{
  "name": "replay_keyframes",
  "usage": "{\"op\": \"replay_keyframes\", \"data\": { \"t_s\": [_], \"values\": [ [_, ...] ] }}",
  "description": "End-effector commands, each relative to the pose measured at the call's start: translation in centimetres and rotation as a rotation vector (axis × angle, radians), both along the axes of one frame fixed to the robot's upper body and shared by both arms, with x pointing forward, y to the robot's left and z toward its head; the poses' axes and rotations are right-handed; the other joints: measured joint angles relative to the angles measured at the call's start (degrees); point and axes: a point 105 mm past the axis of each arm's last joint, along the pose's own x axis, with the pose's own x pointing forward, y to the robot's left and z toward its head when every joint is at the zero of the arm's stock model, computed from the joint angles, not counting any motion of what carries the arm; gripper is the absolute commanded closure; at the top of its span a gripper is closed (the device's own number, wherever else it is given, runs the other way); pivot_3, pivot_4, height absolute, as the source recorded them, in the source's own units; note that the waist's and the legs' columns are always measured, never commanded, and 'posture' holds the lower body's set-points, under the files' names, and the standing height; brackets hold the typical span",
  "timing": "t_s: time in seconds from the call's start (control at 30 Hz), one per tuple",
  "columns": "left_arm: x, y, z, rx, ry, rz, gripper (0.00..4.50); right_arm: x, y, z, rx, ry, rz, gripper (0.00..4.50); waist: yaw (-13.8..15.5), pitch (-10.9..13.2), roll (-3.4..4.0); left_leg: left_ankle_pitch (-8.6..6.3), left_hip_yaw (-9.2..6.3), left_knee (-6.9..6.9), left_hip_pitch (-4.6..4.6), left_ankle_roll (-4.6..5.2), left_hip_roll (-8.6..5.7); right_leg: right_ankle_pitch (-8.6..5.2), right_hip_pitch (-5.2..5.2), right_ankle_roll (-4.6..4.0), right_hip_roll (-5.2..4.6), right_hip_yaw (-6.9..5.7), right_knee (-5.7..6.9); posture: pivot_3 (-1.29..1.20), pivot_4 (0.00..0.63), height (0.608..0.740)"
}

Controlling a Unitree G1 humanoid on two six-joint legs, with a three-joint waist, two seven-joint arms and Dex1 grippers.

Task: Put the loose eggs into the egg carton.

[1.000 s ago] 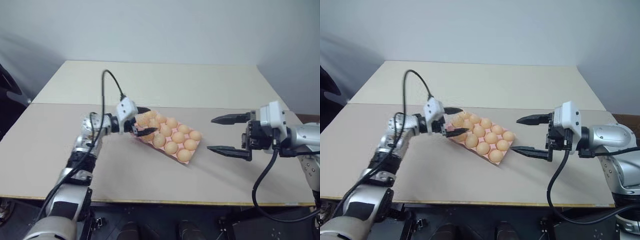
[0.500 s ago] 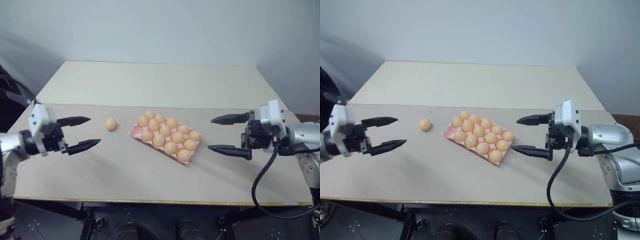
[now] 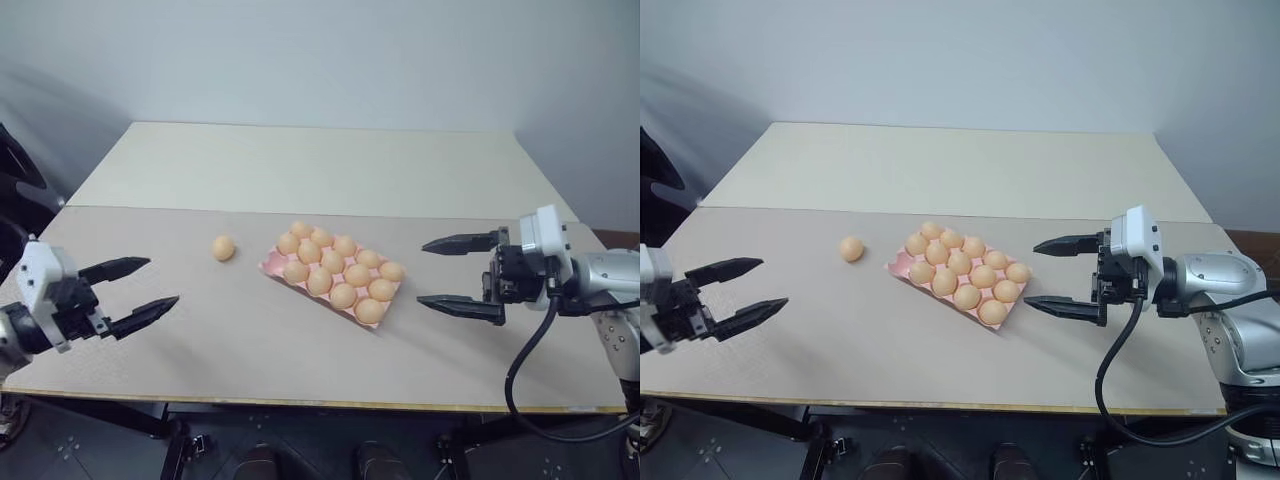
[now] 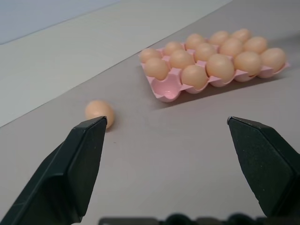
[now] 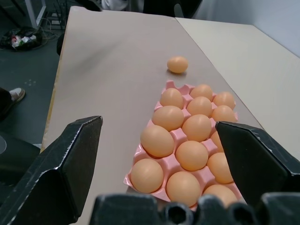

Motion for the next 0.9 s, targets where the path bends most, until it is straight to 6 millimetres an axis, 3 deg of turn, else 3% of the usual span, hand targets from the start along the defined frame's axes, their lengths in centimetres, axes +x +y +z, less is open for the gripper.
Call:
{"op": "replay_keyframes", "data": {
  "t_s": [0.03, 0.17, 0.4, 0.53, 0.8, 0.9],
  "values": [
    [3.9, 0.2, -0.2, 0.002, -0.027, 0.156, 0.03, -0.3, 0.2, 1.2, 0.009, -0.051, 0.016, 0.0, 0.31, 0.0, 0.0, 0.0, 0.0, 0.01, 0.04, 0.0, -0.01, 0.0, 0.04, 0.0, 0.0, 0.0, -0.01, 0.0, 0.15, 0.74],
    [8.6, -1.5, -0.8, -0.011, -0.034, 0.224, 0.03, -0.3, 0.4, 1.4, 0.016, -0.063, 0.015, 0.0, 0.48, -0.03, -0.05, 0.0, 0.0, 0.0, -0.02, 0.01, -0.03, 0.01, 0.0, 0.0, 0.01, 0.01, -0.03, 0.0, 0.15, 0.74],
    [14.2, -4.3, -2.7, -0.015, 0.02, 0.298, 0.03, -0.7, 0.7, 1.5, 0.025, -0.079, 0.01, 0.0, 0.42, -0.03, -0.05, 0.0, -0.02, 0.1, -0.16, 0.01, -0.05, 0.02, -0.11, 0.0, 0.01, 0.02, 0.03, 0.0, 0.15, 0.74],
    [15.8, -5.0, -3.4, -0.031, 0.051, 0.332, 0.03, -0.9, 0.7, 1.6, 0.027, -0.087, 0.004, 0.0, 0.24, -0.03, -0.06, 0.0, -0.04, 0.1, -0.19, 0.01, -0.05, 0.02, -0.11, 0.0, 0.01, 0.01, 0.0, 0.0, 0.15, 0.74],
    [16.7, -6.1, -6.4, -0.047, 0.161, 0.362, 0.03, -1.1, 0.7, 1.6, 0.024, -0.093, 0.0, 0.0, 0.24, -0.03, -0.06, 0.0, -0.06, 0.11, -0.18, 0.01, -0.07, 0.02, -0.1, 0.01, 0.01, 0.01, 0.03, 0.0, 0.15, 0.74],
    [17.1, -6.0, -7.1, -0.058, 0.19, 0.409, 0.59, -1.0, 0.8, 1.6, 0.027, -0.096, -0.002, 0.0, 0.29, -0.03, -0.07, 0.0, -0.08, 0.11, -0.21, 0.01, -0.07, 0.02, -0.11, 0.01, 0.01, 0.0, 0.01, 0.0, 0.15, 0.74]
  ]
}}
